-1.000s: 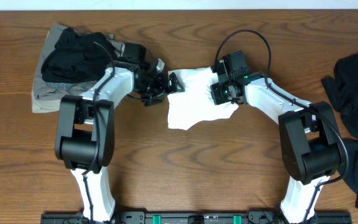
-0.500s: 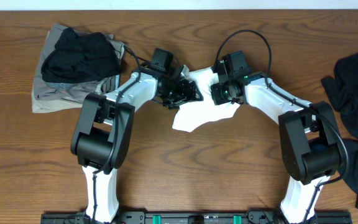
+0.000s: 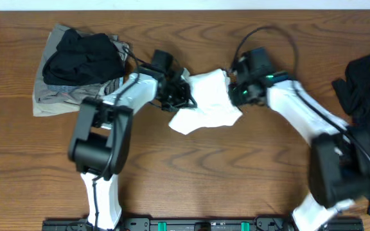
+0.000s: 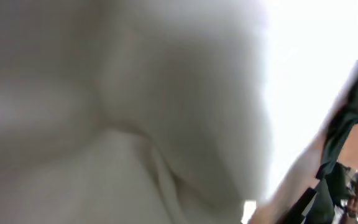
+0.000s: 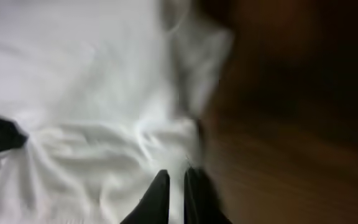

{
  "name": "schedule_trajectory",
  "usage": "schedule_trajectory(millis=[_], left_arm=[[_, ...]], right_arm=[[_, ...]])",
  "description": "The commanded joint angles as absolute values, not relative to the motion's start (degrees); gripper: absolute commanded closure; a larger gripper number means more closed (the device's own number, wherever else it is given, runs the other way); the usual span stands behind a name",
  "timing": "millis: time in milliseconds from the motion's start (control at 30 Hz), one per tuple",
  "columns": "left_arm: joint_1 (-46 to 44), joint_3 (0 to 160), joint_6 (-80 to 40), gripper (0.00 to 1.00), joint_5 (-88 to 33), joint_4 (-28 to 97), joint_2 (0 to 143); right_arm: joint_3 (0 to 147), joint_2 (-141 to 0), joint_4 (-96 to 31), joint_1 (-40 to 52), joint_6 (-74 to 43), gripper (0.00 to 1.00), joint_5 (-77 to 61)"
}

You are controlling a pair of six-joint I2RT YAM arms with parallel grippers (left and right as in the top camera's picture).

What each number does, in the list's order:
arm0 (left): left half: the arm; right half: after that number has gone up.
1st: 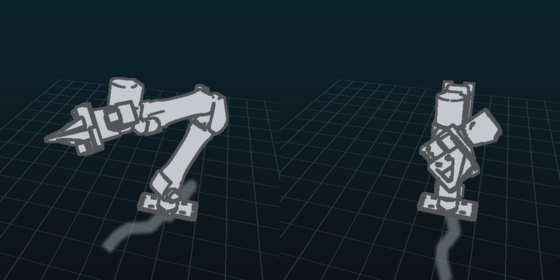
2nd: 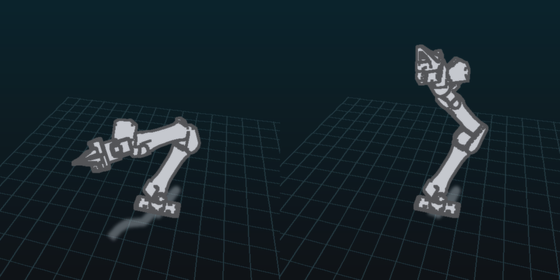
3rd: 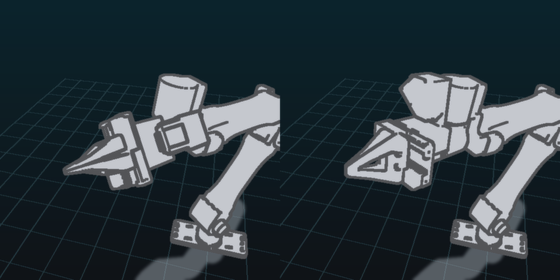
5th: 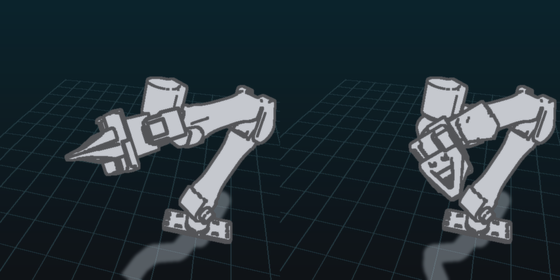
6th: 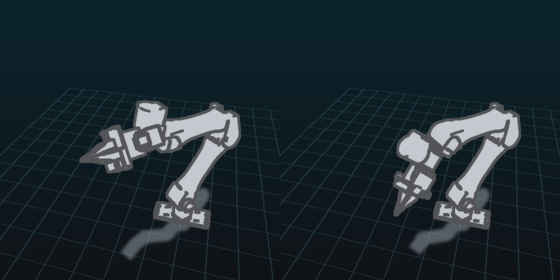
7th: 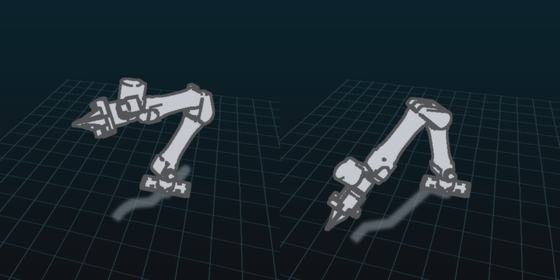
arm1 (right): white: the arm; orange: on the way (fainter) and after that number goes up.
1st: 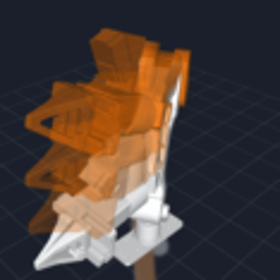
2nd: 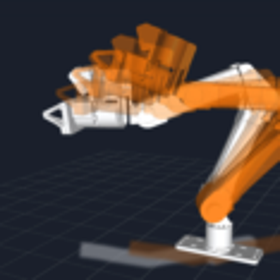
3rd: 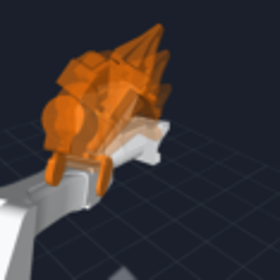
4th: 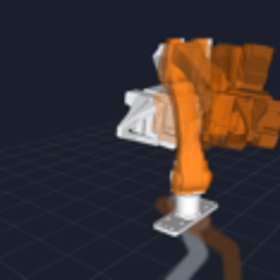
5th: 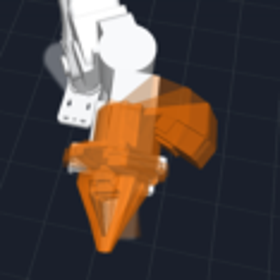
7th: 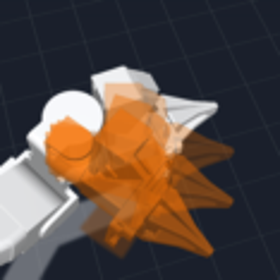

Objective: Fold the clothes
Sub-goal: 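Carry the white bundle up-left onto the clothes stack with the left gripper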

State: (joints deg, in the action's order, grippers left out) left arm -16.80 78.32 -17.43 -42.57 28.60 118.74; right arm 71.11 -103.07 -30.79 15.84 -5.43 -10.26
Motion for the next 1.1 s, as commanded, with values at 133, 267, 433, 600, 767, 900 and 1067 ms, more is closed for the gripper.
schedule_trajectory(millis=[133,267,433,600,767,900,1067], left_arm=[[-7.53,85.41,-11.33,0.94,-42.87,26.94,103.15],[-0.56,87.5,-9.87,0.94,-42.81,22.65,99.7],[9.02,87.77,-11.49,0.94,-39.53,15.86,100.01],[18.24,87.66,-15.14,0.94,-31.77,19.49,102.61],[22.59,87.48,-15.73,0.87,-30.83,19.62,109.97],[22.98,87.48,-16.58,0.6,-35.68,21.28,119.0],[22.98,87.48,-15.75,0.6,-39.05,27.29,123.17]], right_arm=[[71.57,-85.95,-27.77,11.64,-5.1,0.89,-9.61],[71.57,-84.09,-27.64,11.38,-5.13,0.88,-9.63],[71.57,-84.36,-28.99,12.4,-6.22,0.89,-9.67],[71.57,-84.33,-29.76,13.78,-7.73,0.89,-9.67],[71.57,-84.33,-29.56,15.44,-8.4,0.9,-9.67],[71.57,-84.33,-29.58,16.84,-8.8,0.9,-9.65],[71.57,-84.31,-30.37,17.96,-9.41,0.9,-9.69]])
